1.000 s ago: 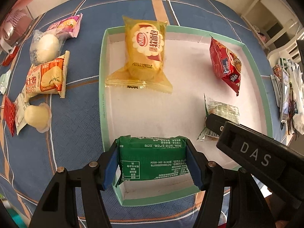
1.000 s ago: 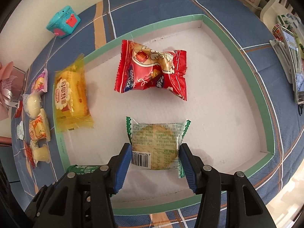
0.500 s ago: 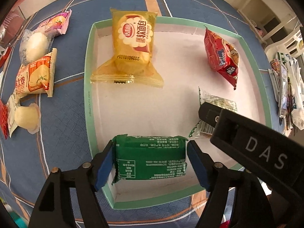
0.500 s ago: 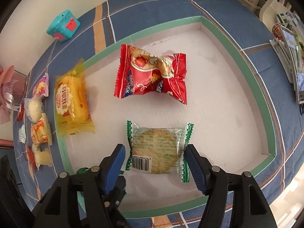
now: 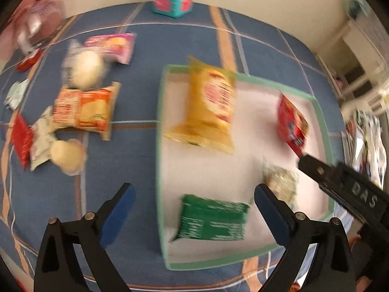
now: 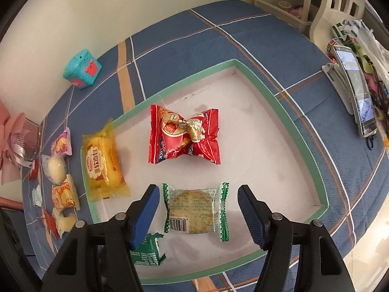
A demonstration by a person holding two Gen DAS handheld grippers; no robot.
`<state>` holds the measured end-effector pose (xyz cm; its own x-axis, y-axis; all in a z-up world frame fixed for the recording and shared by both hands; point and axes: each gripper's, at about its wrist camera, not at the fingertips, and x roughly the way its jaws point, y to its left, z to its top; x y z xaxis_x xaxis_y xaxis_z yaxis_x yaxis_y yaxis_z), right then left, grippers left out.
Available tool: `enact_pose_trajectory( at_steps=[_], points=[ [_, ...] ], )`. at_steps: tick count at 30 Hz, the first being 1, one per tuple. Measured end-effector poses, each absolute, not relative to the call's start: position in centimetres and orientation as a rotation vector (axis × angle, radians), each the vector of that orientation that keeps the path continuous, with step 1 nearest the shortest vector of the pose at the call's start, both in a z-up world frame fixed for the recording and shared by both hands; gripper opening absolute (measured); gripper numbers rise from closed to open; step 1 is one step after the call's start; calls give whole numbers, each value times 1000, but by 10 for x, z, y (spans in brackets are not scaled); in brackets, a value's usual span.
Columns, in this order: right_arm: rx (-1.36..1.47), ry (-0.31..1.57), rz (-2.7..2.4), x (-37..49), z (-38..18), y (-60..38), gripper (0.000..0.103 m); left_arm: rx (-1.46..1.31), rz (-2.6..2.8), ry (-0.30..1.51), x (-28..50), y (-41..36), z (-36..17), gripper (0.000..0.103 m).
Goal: Organize snacks
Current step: 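Open the left tool over the tray while the right tool releases the biscuit pack, then withdraw both tools from the tray toward the remaining snacks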
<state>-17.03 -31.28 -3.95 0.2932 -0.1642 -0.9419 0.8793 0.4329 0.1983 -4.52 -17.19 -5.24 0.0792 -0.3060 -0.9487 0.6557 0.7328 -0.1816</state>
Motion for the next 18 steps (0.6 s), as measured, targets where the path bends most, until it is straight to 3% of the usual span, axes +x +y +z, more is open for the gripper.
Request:
enact_pose_trajectory(
  at_steps=[12, 16, 18],
  points=[
    [713, 1082, -723, -136, -30, -275, 71, 176, -538, 1224, 31, -115, -17, 99],
    [671, 1077, -695, -126, -28, -265, 83, 204, -466, 1181, 50, -96, -11, 99],
    [631, 1066, -690, -121, -24, -260, 84, 199, -434, 1168, 55, -85, -7, 99]
  ],
)
